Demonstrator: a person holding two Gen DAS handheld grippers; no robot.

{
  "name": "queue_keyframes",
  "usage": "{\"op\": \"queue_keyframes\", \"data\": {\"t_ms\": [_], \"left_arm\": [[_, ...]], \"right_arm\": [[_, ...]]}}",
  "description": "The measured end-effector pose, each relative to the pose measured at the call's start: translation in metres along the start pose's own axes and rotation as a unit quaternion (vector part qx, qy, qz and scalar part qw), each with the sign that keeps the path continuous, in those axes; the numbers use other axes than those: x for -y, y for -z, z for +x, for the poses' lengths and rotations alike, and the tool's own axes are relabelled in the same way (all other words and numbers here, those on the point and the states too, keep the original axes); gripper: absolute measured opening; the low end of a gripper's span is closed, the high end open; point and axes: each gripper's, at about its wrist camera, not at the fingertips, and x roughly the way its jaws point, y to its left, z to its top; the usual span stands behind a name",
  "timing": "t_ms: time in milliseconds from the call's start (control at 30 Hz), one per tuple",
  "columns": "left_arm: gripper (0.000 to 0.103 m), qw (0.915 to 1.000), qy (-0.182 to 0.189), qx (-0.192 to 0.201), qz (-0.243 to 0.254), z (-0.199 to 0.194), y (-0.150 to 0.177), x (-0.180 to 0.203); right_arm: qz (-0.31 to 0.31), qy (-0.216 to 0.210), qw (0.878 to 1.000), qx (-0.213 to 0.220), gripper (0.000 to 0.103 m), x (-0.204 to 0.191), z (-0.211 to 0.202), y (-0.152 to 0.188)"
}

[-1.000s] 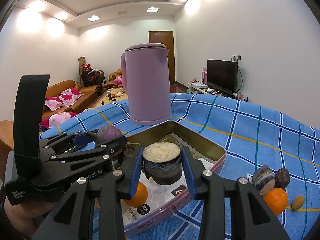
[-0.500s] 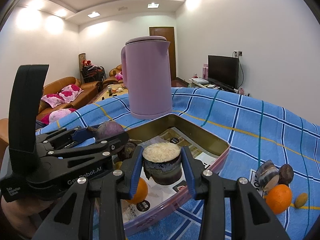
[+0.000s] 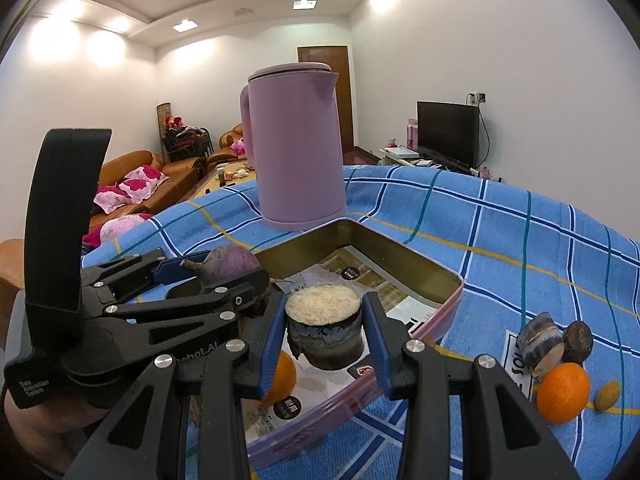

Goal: Organize fruits
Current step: 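Lower both held items into the tin and open both grippers, then move the left gripper to a tangerine while the right gripper approaches a yellow-green fruit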

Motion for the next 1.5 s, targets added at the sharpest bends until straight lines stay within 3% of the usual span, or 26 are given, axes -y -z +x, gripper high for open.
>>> {"op": "queue_keyframes", "data": {"t_ms": [600,733,833,900,1100,1200,1300,1500], "left_arm": [[0.057,0.9999,0.004,0.009,-0.001,-0.005,0.000,0.000],[0.066,0.9999,0.000,0.013,-0.008,-0.007,0.001,-0.002],[0.070,0.9996,-0.004,0.022,-0.018,-0.012,0.002,-0.006],[0.073,0.9991,-0.004,0.033,-0.026,-0.017,0.003,-0.010],[0.075,0.9987,-0.006,0.037,-0.034,-0.022,0.002,-0.011],[0.079,0.9986,-0.001,0.042,-0.031,-0.026,0.000,-0.006],[0.085,0.9983,0.002,0.053,-0.025,-0.035,-0.003,0.004],[0.087,0.9976,0.033,0.061,0.002,-0.047,-0.016,0.040]], "right_arm": [[0.007,-0.015,1.000,-0.003,0.041,0.003,0.002,0.002],[0.005,-0.016,1.000,0.003,0.042,0.001,-0.002,0.002],[0.002,-0.013,1.000,0.011,0.047,0.000,-0.005,0.002],[0.003,-0.010,1.000,0.017,0.056,0.000,-0.007,0.002],[0.008,-0.005,0.999,0.031,0.061,0.003,-0.012,0.001],[0.015,0.010,0.999,0.041,0.067,0.008,-0.018,0.000],[0.024,0.041,0.998,0.041,0.067,0.018,-0.025,0.000],[0.051,0.109,0.992,0.023,0.067,0.051,-0.051,-0.002]]}}
